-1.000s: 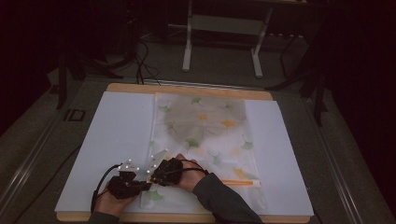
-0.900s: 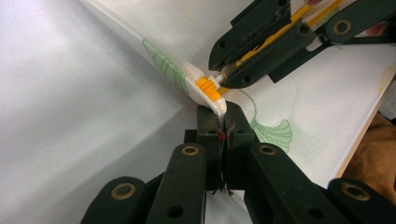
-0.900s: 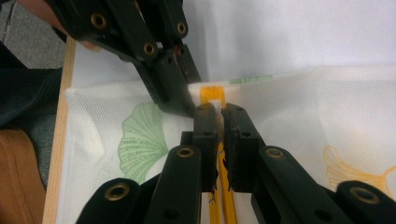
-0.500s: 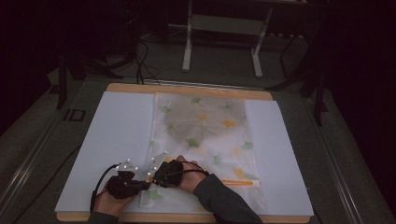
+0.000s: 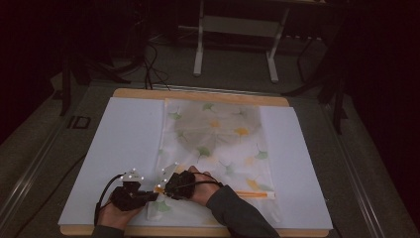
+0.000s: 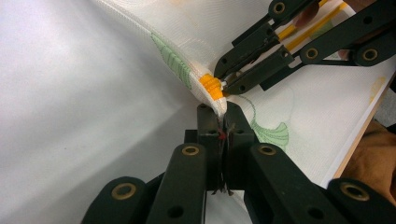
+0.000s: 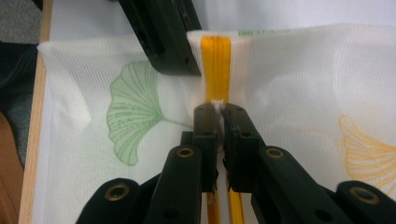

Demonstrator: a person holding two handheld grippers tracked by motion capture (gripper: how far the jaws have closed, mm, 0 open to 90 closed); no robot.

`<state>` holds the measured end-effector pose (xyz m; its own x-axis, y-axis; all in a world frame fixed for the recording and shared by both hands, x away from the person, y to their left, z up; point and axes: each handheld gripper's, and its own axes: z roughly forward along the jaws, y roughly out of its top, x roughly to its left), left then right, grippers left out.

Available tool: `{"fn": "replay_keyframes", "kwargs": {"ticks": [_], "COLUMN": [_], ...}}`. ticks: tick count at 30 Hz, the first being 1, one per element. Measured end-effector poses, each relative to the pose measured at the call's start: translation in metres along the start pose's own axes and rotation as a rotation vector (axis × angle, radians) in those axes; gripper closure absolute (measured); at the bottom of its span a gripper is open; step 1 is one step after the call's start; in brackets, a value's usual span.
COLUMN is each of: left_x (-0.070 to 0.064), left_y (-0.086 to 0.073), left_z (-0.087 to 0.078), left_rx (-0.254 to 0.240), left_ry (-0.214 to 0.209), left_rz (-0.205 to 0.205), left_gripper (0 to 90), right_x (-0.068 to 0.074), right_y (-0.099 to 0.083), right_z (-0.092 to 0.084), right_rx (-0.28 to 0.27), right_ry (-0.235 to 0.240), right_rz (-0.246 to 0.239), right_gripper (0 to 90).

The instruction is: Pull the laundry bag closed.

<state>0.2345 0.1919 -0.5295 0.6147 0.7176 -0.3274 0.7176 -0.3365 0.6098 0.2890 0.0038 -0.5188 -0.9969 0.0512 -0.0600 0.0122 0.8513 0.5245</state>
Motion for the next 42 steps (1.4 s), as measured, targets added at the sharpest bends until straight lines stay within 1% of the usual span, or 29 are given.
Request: {"fn": "replay_keyframes", "kwargs": {"ticks": [7, 9, 15, 17, 23, 24, 42], "left_x": [0.001, 0.001, 0.002, 0.002, 0.002, 0.002, 0.001], "left_y": [-0.001, -0.001, -0.001, -0.002, -0.002, -0.002, -0.002], "left_z": [-0.001, -0.002, -0.003, -0.003, -0.003, -0.003, -0.005], "left_rx": [-0.006, -0.006, -0.011, -0.011, -0.011, -0.011, -0.024], "left_ry": [-0.003, -0.003, -0.005, -0.005, -0.006, -0.006, -0.003], "left_rz": [0.000, 0.000, -0.001, -0.001, -0.004, -0.004, 0.007], "left_gripper": [88.1, 88.1, 88.1, 88.1, 88.2, 88.1, 88.2], "right_x": [0.001, 0.002, 0.002, 0.003, 0.003, 0.003, 0.003], "right_y": [0.000, 0.000, -0.002, -0.003, -0.005, -0.006, -0.014], "right_z": [-0.002, -0.002, -0.004, -0.006, -0.008, -0.008, -0.014], "right_rx": [0.019, 0.038, 0.056, 0.070, 0.078, 0.077, 0.088], "right_ry": [-0.008, -0.014, -0.017, -0.024, -0.028, -0.027, -0.034], "right_rz": [0.006, 0.002, 0.009, 0.010, 0.008, 0.014, 0.020], "right_gripper": [84.2, 84.2, 84.3, 84.3, 84.2, 84.3, 84.2]}}
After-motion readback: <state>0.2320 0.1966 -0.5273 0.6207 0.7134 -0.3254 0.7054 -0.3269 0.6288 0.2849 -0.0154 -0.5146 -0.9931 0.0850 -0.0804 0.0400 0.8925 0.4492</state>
